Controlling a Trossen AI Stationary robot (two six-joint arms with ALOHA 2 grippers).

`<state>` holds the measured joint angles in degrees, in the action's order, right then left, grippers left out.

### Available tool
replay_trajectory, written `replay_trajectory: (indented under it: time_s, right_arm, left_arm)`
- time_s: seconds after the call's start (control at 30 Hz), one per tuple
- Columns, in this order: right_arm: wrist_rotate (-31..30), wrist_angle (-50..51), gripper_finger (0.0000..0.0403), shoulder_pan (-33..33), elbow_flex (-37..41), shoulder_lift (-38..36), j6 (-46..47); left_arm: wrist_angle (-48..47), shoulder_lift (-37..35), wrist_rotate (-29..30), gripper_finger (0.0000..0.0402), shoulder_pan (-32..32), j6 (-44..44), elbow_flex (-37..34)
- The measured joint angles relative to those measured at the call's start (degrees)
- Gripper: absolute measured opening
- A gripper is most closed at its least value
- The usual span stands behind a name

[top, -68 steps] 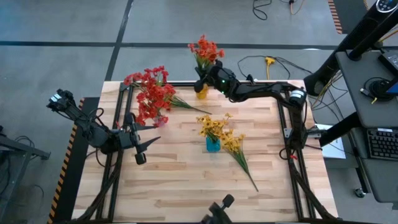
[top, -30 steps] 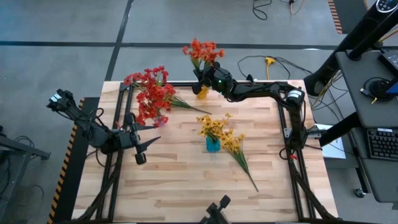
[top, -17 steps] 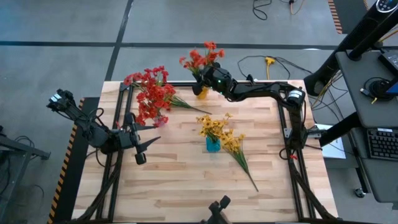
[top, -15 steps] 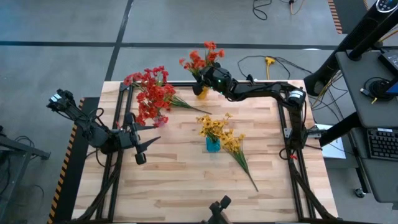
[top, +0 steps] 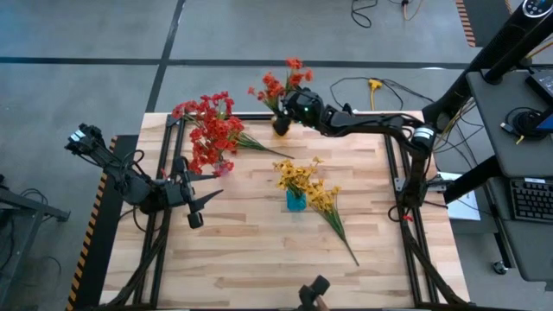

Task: Sort flowers into vase by color
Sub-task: Put the right orange flowers into the yellow vase, then put the yellow flowers into the blue vase

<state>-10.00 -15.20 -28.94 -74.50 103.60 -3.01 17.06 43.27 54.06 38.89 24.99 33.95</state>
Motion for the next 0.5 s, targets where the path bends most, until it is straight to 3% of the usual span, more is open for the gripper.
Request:
replay_trajectory:
  time_s: [0.5]
  right_arm:
    - [0.1, 11.4, 0.0206, 1.3, 0.0, -7.3, -1.5]
  left_arm:
    - [0.0, 0.0, 0.9, 0.0162, 0.0, 0.0, 0.0]
